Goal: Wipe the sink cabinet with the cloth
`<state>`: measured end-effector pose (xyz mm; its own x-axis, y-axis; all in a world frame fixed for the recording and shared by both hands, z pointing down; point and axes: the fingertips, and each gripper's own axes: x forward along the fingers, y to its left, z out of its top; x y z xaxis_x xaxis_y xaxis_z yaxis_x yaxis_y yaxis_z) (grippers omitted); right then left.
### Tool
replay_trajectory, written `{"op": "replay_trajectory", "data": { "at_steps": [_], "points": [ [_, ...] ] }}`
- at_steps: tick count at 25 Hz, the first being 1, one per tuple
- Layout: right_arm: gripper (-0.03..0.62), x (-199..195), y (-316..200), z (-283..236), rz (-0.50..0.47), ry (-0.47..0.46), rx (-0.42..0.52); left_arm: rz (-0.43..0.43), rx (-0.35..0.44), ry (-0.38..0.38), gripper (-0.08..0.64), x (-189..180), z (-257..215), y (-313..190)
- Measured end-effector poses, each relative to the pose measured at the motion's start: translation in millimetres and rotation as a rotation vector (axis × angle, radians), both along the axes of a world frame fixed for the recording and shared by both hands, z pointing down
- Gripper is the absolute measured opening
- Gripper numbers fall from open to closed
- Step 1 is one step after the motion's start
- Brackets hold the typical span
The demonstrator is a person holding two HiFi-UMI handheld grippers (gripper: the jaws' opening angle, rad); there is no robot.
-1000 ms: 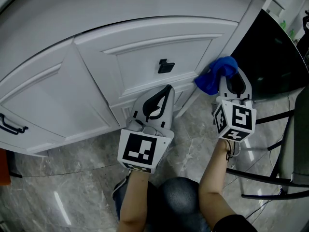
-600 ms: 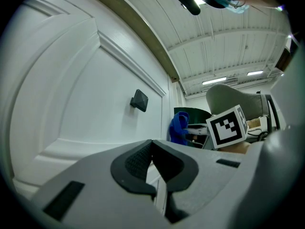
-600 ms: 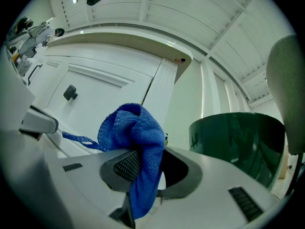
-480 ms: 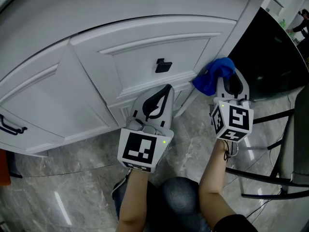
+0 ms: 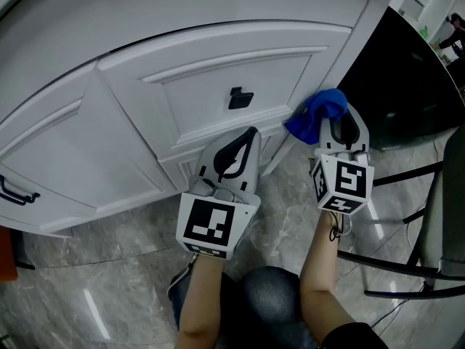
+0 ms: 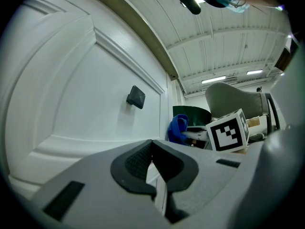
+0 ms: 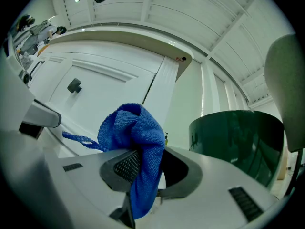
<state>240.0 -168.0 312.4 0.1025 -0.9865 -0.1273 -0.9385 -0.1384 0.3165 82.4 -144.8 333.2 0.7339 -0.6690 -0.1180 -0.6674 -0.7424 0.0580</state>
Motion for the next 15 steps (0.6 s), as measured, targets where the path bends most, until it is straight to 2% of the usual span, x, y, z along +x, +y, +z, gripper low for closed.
{"op": "replay_trajectory", "data": {
  "at_steps": [9, 15],
  "points": [
    [0.115, -0.5, -1.0, 8.0, 0.003, 0.009, -0.024, 0.014, -0.016, -0.039, 0.003, 3.6, 6.1, 0.6],
    [0.115, -0.1, -1.2, 14.2, -0.005, -0.002, -0.030, 0.007, -0.018, -0.037, 0.003, 3.2, 6.6, -0.9]
  ]
}}
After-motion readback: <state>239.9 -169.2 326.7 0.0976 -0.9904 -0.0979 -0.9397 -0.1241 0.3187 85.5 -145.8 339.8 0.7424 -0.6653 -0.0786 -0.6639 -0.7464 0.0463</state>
